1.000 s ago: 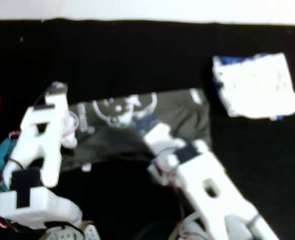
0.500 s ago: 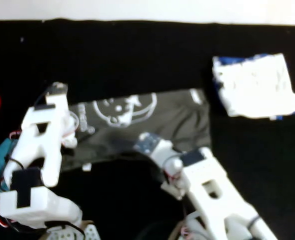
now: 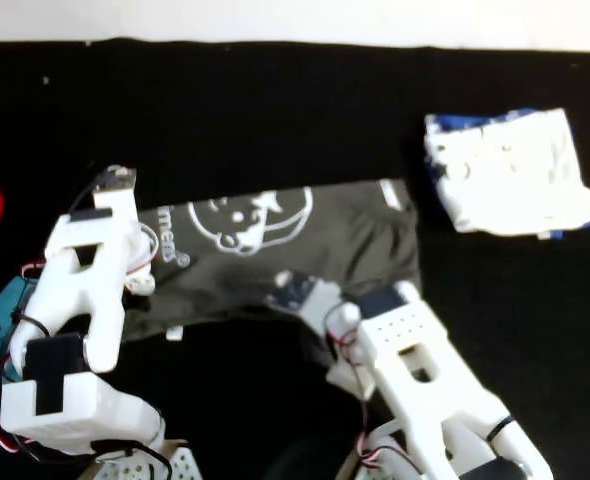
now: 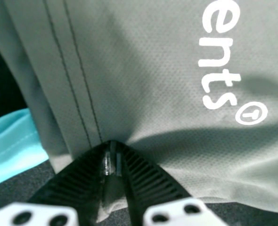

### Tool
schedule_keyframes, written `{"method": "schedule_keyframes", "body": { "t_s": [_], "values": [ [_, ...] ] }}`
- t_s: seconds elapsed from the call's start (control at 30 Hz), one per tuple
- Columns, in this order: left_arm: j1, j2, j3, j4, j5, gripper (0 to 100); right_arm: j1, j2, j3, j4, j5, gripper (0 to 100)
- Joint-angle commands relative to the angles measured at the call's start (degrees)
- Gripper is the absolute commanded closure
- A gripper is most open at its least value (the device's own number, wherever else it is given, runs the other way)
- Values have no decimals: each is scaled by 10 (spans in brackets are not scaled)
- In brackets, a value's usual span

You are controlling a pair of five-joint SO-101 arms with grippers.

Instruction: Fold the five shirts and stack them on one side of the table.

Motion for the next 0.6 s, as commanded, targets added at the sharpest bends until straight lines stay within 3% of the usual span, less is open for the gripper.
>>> {"method": "schedule_keyframes", "body": {
  "t_s": [0.0,0.43,0.57],
  "values": [
    [-9,-2,2,-20,2,990,-4,8,-33,-1,6,739],
    [-9,-2,2,-20,2,990,-2,10,123,-196,6,739],
    [-9,-2,2,-20,2,990,-2,10,135,-204,9,793]
  ]
}}
